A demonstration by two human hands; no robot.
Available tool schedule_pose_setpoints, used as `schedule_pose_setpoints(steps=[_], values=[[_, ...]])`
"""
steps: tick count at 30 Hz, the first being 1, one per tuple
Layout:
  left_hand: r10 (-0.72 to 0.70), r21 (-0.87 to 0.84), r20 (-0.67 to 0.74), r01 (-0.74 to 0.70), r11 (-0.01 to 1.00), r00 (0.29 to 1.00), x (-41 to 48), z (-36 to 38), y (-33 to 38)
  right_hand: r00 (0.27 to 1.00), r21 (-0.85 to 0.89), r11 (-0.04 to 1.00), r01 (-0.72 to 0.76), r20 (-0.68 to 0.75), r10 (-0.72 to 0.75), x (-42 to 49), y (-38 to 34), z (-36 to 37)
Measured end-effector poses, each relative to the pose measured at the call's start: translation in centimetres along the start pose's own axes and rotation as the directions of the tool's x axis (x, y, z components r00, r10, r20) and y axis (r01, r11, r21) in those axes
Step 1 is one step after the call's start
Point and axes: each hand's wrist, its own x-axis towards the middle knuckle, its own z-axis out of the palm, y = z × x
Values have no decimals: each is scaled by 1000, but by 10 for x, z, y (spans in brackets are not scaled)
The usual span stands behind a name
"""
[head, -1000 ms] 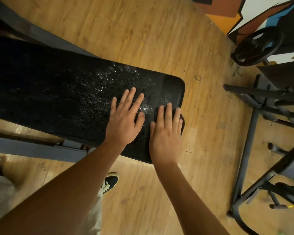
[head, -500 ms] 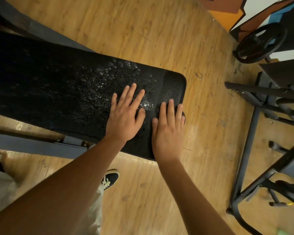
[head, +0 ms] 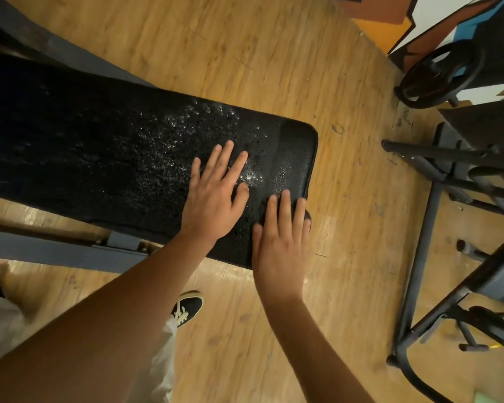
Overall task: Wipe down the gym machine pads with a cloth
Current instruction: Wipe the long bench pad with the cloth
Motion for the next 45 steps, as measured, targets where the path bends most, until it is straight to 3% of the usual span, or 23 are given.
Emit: schedule_pose_setpoints(steps=[3,9,22,30,39,45], values=[[4,-1,0,-4,1000,1000,0,-1,0,999,-9,1000,24,31,-23,-30,1,5],[5,0,-15,-5,1000,1000,1,0,0,1000,61,998,17,-16,-16,1,2,6],[-4,37,-9,5,999,1000,2,4,-3,1000,40,999,-26,14,26,192,3,-22],[-1,25,-40,2,1000,999,1,4,-2,992,11,992,126,-15,-126,121,7,-16],[-11,36,12,11,999,1000,3,1,-2,997,3,997,74,10,-74,172,-1,-22],[-1,26,10,1,1000,1000,2,1,-4,998,9,998,62,-4,-62,127,-1,-21]])
